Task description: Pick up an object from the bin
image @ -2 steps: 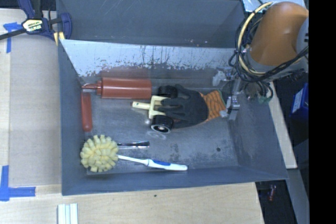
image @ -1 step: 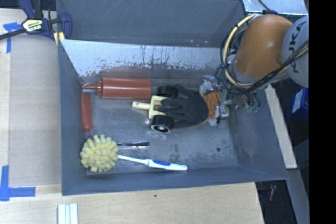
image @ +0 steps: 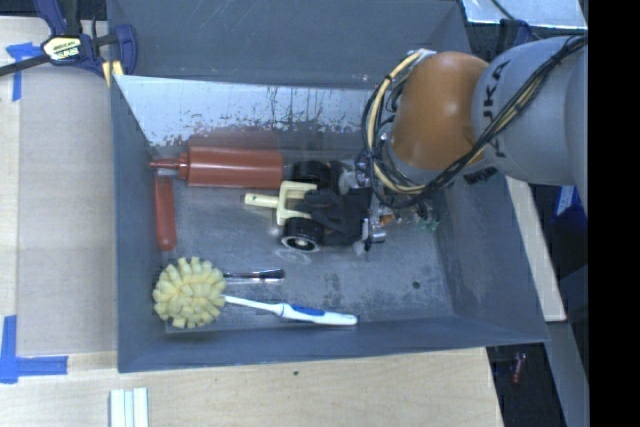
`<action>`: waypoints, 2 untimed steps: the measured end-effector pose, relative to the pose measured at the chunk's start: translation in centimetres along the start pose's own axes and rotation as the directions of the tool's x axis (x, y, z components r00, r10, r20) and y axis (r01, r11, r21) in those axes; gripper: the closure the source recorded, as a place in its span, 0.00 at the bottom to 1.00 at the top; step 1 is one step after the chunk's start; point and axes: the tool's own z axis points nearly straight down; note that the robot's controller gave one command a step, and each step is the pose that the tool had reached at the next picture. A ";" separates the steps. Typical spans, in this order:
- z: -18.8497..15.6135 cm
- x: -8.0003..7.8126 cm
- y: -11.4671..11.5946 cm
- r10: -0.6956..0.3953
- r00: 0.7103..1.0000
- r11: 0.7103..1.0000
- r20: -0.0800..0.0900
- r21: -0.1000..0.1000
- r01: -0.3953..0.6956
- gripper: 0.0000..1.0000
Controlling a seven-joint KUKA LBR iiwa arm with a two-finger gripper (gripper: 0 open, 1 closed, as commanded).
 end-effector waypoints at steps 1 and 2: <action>-0.1 -0.2 -4.1 -0.027 1.000 1.000 0.003 0.001 0.027 1.00; -0.1 -0.2 -4.1 -0.028 1.000 1.000 0.003 0.001 0.028 1.00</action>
Offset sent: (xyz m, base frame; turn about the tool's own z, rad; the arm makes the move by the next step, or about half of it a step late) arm 0.0000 0.0000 0.0000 0.0000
